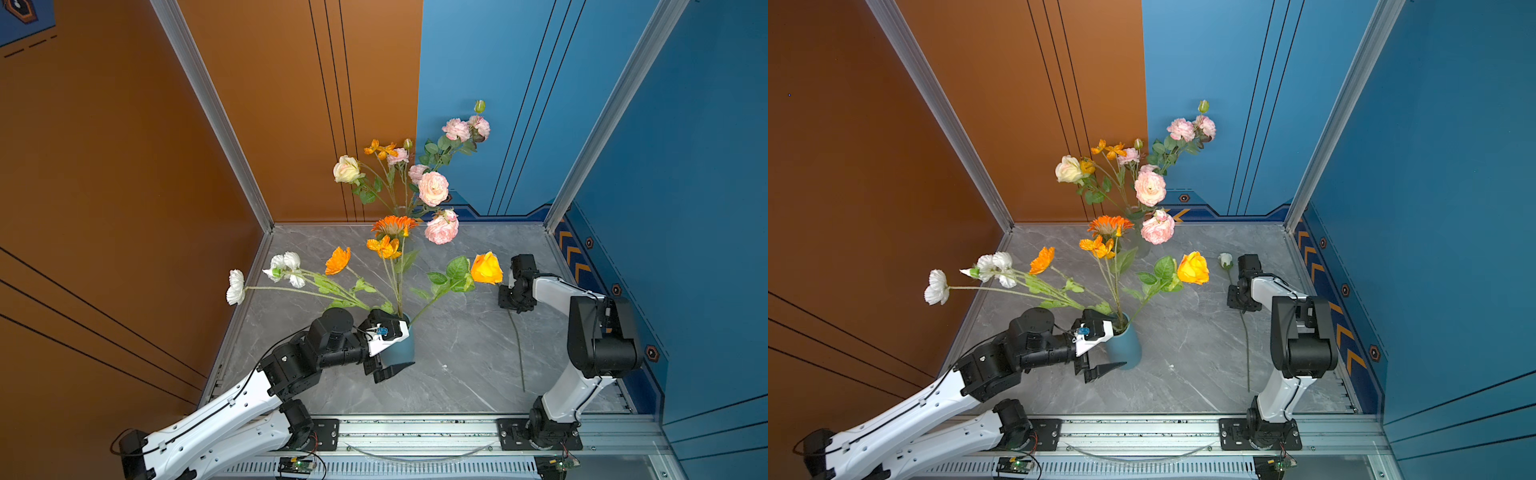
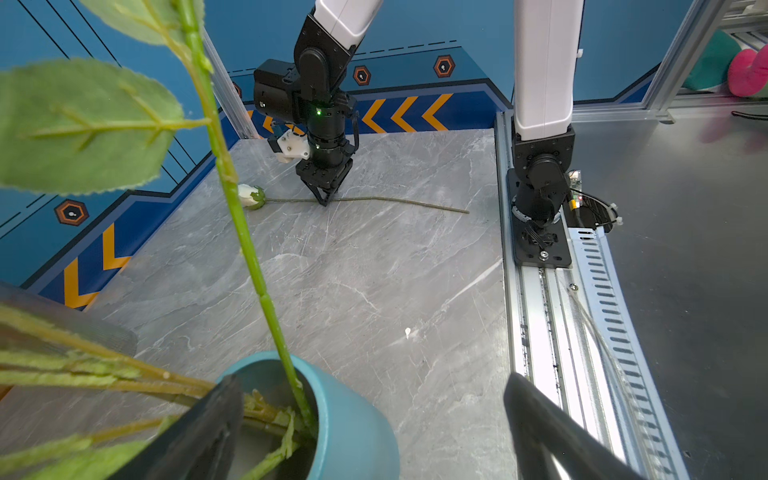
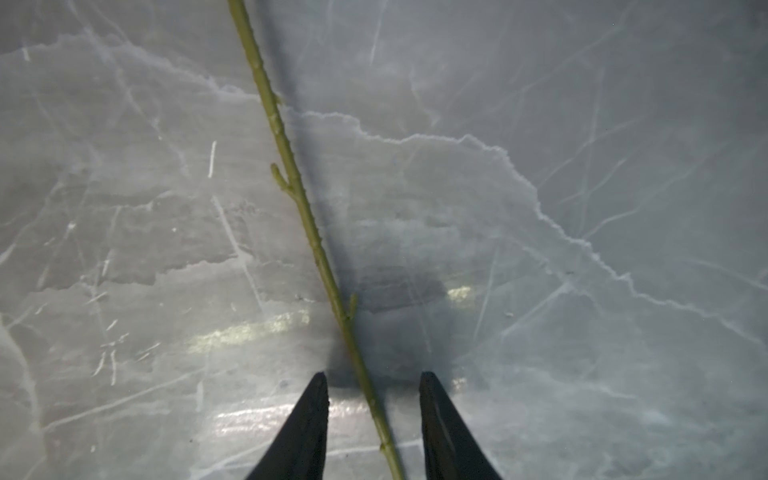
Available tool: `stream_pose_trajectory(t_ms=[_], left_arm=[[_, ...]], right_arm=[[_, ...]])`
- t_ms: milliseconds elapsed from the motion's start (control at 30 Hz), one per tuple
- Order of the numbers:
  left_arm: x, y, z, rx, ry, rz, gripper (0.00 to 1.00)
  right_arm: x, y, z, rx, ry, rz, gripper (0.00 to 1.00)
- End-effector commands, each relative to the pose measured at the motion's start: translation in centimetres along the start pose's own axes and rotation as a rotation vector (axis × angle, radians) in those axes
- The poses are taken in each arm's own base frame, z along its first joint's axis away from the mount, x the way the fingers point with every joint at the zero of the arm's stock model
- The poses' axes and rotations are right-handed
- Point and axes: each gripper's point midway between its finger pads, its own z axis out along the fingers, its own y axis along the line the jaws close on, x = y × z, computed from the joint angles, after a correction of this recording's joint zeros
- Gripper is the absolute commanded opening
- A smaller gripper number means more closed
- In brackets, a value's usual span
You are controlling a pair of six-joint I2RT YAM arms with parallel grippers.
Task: Arrange the flowers into the vase
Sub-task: 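Move the right gripper back to the white rosebud stem on the table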
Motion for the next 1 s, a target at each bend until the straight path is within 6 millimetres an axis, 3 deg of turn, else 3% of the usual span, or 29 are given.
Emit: stream_pose_trajectory(t_ms=[0, 233, 333, 500, 600, 633, 833, 967], left_arm=[[-0.5, 0.0, -0.2, 0.018, -0.032, -0.008, 0.98], [-0.6, 0.3, -0.6, 0.003, -0.044, -0.008, 0.98], [-0.8, 0.3, -0.7, 0.002, -0.05, -0.01, 0.98], [-1.1, 0.3, -1.0, 0.005, -0.062, -0.015, 0.98], [-1.1, 0.3, -1.0, 0.004, -0.064, -0.015, 0.98], [-1.2, 0.3, -1.1, 0.004, -0.066, -0.014, 0.98], [-1.3, 0.2, -1.2, 0.005, -0.07, -0.014, 0.98], [-1.4, 0.3, -1.3, -0.001, -0.075, -0.012, 0.98]], right_arm=[[-0.7, 0.3, 0.4, -0.024, 0.014, -0.027, 0.37], [-0.7, 1.3, 1.4, -0.071, 0.045, -0.038, 0.31], [-0.3, 1.4, 1.5, -0.069, 0.057, -0.045, 0.19], [0.1, 1.5, 1.6, -0.065, 0.072, -0.06, 0.12], [0.2, 1.6, 1.4, -0.054, 0.076, -0.075, 0.0], [0.2, 1.6, 1.4, -0.052, 0.078, -0.078, 0.0], [-0.1, 2.0, -0.2, -0.057, 0.053, -0.085, 0.0], [-0.6, 1.9, -2.5, -0.068, -0.004, -0.029, 0.0]])
